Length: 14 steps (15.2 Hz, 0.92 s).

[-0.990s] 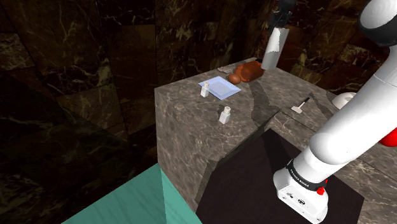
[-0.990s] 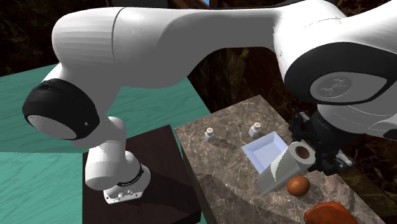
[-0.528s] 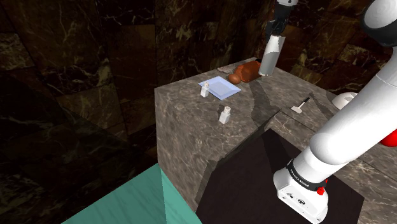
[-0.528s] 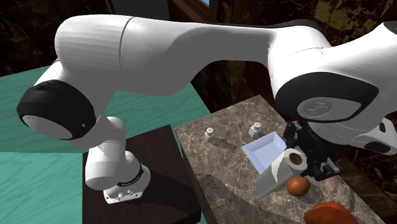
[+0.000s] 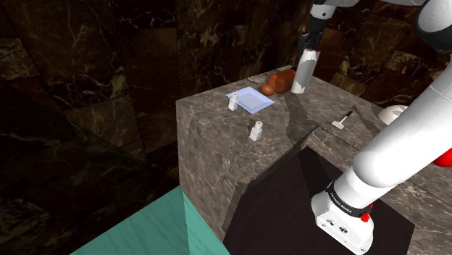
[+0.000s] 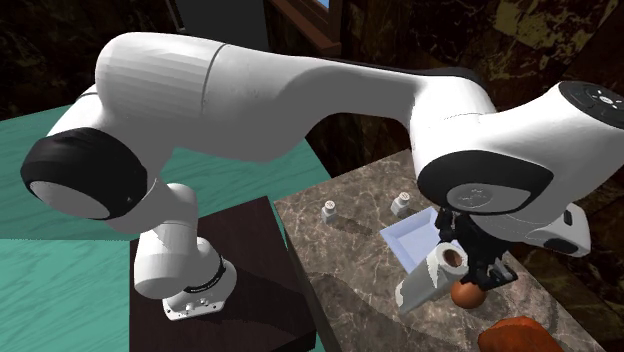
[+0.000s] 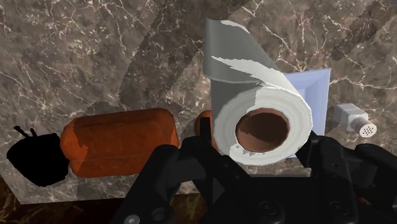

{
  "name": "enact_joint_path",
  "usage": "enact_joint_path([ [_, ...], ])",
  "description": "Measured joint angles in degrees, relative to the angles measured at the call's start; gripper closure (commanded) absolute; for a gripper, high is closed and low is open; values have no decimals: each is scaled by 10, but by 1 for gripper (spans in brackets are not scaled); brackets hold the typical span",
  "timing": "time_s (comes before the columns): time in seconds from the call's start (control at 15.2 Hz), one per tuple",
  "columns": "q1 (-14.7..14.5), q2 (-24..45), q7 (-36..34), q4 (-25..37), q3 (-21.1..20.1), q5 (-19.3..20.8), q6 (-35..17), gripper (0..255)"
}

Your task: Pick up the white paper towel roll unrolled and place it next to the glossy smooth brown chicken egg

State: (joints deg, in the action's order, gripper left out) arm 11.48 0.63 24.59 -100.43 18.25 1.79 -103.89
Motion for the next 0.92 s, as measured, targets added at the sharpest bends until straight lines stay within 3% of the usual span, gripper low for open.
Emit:
enact_joint_path([
  [0.92,2,9,1,-99,2,-2,-107,255],
])
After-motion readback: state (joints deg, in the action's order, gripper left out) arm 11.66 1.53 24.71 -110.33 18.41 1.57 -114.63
